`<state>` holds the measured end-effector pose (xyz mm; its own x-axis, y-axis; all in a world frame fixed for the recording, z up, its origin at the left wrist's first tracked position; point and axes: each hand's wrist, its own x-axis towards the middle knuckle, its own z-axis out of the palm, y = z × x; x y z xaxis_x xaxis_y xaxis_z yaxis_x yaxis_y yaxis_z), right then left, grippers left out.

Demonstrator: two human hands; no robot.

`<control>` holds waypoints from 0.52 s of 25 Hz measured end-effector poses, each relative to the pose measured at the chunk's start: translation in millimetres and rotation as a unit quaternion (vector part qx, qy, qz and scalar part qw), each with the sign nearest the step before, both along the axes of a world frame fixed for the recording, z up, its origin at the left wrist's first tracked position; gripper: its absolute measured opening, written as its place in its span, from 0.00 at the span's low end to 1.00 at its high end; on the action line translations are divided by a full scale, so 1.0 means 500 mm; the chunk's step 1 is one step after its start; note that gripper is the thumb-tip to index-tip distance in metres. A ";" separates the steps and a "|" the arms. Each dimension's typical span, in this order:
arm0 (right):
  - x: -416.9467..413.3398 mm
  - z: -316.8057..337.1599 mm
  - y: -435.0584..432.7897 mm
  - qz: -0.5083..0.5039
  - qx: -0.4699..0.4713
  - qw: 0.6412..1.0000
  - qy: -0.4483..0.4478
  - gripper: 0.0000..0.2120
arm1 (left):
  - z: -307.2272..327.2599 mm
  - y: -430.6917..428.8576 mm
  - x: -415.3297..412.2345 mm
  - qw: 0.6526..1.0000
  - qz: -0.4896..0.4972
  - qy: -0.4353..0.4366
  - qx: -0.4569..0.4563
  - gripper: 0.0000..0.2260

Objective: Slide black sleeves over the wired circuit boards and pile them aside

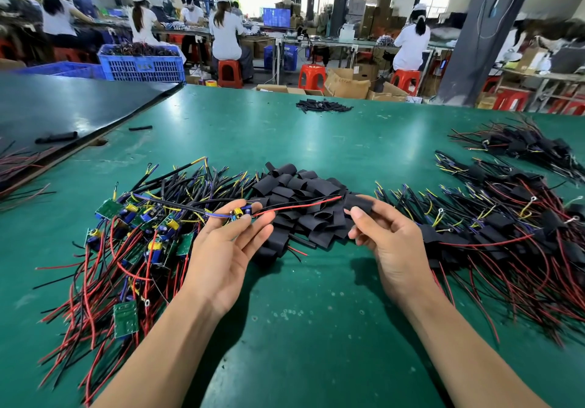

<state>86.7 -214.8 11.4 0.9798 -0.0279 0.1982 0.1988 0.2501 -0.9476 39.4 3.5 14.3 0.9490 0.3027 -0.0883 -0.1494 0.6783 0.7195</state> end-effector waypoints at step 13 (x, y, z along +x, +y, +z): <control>0.001 -0.004 -0.002 -0.009 -0.026 1.000 0.001 0.09 | 0.002 0.000 -0.004 0.999 -0.032 0.008 0.016 0.11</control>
<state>87.4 -215.9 9.6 0.9798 -0.0348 0.1971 0.2001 0.1969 -0.9598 37.4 3.3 15.4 0.9652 0.2437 -0.0944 -0.0944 0.6622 0.7434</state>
